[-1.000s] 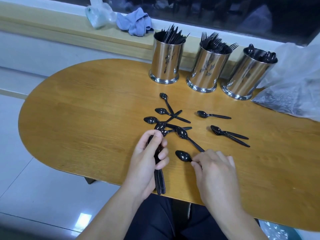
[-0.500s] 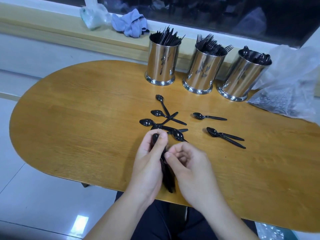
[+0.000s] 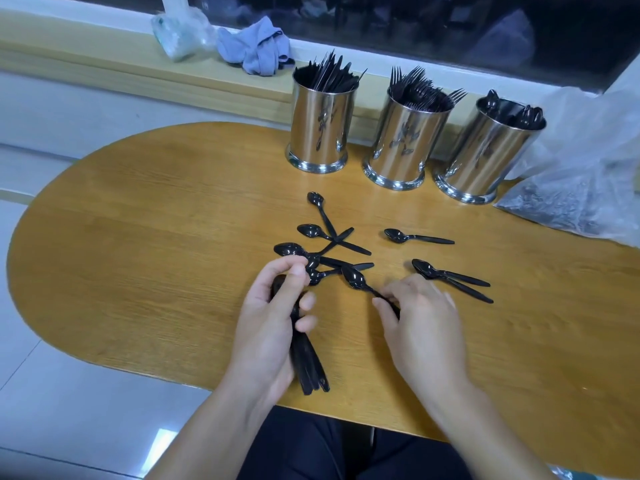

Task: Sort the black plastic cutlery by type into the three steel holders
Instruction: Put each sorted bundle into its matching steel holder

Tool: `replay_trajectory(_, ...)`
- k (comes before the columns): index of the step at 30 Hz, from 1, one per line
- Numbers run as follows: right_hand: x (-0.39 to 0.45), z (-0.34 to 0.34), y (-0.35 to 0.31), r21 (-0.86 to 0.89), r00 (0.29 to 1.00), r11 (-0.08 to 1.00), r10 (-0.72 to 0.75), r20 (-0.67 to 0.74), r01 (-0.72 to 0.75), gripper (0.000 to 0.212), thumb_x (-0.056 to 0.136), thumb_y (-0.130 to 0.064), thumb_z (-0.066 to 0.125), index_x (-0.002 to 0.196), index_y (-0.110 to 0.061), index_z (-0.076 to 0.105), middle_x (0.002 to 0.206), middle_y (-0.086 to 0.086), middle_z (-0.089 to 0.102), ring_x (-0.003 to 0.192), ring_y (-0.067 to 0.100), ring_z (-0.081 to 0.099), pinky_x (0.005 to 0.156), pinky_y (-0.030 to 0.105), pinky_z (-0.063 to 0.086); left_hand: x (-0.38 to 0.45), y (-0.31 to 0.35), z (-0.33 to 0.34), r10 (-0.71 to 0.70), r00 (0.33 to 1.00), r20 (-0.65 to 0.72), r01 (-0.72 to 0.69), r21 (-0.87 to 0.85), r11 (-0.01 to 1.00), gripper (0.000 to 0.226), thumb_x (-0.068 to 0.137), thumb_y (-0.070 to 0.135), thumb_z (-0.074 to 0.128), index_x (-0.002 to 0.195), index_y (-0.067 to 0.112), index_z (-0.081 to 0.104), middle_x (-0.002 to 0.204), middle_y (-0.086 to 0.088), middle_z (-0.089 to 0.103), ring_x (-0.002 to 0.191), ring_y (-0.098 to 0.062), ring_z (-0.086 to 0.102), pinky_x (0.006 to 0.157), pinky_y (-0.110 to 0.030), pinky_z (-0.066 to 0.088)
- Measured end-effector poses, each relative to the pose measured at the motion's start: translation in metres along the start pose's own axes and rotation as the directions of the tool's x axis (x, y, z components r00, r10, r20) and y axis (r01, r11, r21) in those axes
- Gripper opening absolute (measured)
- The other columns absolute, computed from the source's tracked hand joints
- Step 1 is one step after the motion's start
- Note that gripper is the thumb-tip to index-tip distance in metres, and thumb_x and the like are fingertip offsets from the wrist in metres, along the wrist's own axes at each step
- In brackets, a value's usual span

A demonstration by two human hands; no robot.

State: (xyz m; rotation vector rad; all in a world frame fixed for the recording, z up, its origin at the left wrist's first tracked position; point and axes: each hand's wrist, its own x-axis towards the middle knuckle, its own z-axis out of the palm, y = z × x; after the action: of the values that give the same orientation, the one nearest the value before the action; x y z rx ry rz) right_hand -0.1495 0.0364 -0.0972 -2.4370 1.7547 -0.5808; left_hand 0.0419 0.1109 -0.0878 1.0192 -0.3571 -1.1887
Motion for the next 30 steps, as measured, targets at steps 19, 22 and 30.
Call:
replay_trajectory(19, -0.004, -0.024, -0.059, 0.651, 0.971, 0.759, -0.147, 0.187, -0.01, 0.011, 0.101, -0.035, 0.076, 0.094, -0.03, 0.084, 0.08, -0.015, 0.074, 0.075, 0.006, 0.065, 0.069, 0.02, 0.048, 0.002, 0.01, -0.001, 0.107, 0.994, -0.018, -0.108, -0.027, 0.994, 0.025, 0.113, 0.039, 0.061, 0.108, 0.015, 0.06, 0.092, -0.005, 0.047, 0.083, -0.019, 0.049, 0.085, -0.039, 0.046)
replay_trajectory(22, 0.021, 0.0, -0.038, 0.316, 0.987, 0.939, -0.157, 0.041, 0.136, 0.02, 0.103, -0.033, 0.07, 0.121, -0.029, 0.08, 0.107, -0.017, 0.072, 0.096, 0.004, 0.064, 0.09, 0.034, 0.056, 0.007, 0.01, -0.008, 0.036, 0.999, -0.005, -0.036, -0.188, 0.982, 0.021, 0.111, 0.036, 0.066, 0.112, 0.015, 0.062, 0.089, -0.002, 0.048, 0.084, -0.017, 0.054, 0.083, -0.035, 0.051)
replay_trajectory(30, 0.058, 0.035, -0.02, 0.126, 0.984, 0.978, -0.172, 0.049, 0.165, 0.032, 0.103, -0.034, 0.073, 0.133, -0.025, 0.077, 0.113, -0.009, 0.061, 0.11, 0.017, 0.05, 0.094, 0.035, 0.031, 0.013, 0.012, -0.017, 0.047, 0.998, -0.052, -0.051, -0.068, 0.996, 0.032, 0.105, 0.032, 0.072, 0.136, 0.024, 0.076, 0.098, 0.0, 0.062, 0.071, -0.008, 0.053, 0.056, -0.019, 0.049)
